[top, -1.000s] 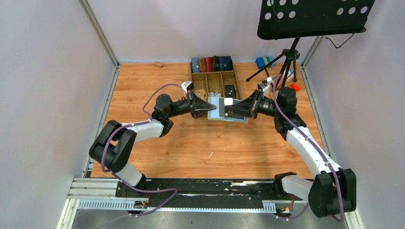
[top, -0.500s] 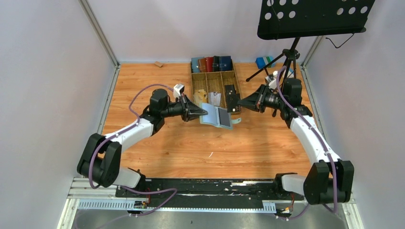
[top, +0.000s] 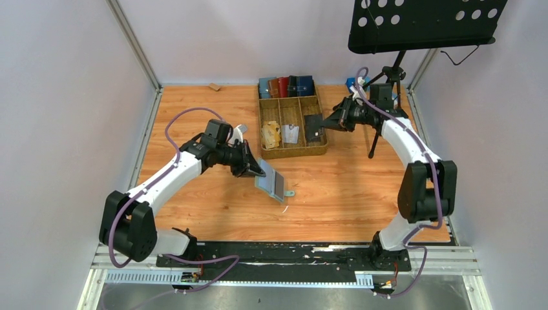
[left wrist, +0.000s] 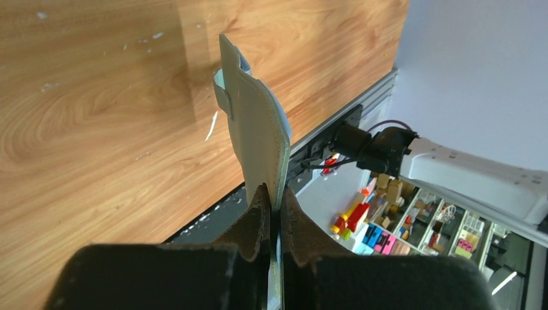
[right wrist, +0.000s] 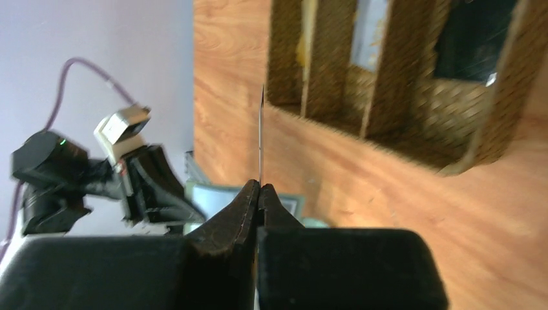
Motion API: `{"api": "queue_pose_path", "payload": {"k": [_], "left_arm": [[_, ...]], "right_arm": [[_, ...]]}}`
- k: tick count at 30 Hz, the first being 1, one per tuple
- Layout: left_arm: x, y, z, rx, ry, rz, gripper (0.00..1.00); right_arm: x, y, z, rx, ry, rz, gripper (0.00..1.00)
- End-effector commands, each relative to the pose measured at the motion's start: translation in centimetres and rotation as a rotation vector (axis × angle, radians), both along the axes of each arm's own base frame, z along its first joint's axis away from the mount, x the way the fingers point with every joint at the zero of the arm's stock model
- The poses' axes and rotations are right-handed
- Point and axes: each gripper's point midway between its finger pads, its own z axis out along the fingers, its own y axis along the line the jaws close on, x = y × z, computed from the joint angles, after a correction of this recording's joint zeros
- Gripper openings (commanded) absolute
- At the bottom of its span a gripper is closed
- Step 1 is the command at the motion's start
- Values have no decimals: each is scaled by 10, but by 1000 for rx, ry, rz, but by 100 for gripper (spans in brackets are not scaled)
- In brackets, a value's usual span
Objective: Take the credit cards out of the card holder
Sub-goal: Place the credit card in the storage box.
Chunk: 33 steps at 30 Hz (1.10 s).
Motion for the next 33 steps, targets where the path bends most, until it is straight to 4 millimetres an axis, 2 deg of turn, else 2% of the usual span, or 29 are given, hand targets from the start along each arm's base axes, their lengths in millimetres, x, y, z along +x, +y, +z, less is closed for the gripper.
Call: {"api": "queue_pose_path", "payload": {"k": [1,7,13,21,27,33], "left_arm": [[-15,10,4,28,-47,-44,0],[-22,15,-3,35,-50,-46,0],[-19,13,3,31,-86,-68,0],[-26,19,-3,59,-83,-80,0],[-29,25,1,92,-102,-80,0],[-32,27,0,94,-96,-74,0]], "right_arm": [[39,-12,-12,-153,-82,-11,0],[72,-10,-34,-216,-71,14,0],[100,-11,-59,-276,-39,9,0],[116,0,-93,-303,-8,33,0],[128,0,-118,-336,30,25,0],[138,0,-125,-351,34,24,0]]}}
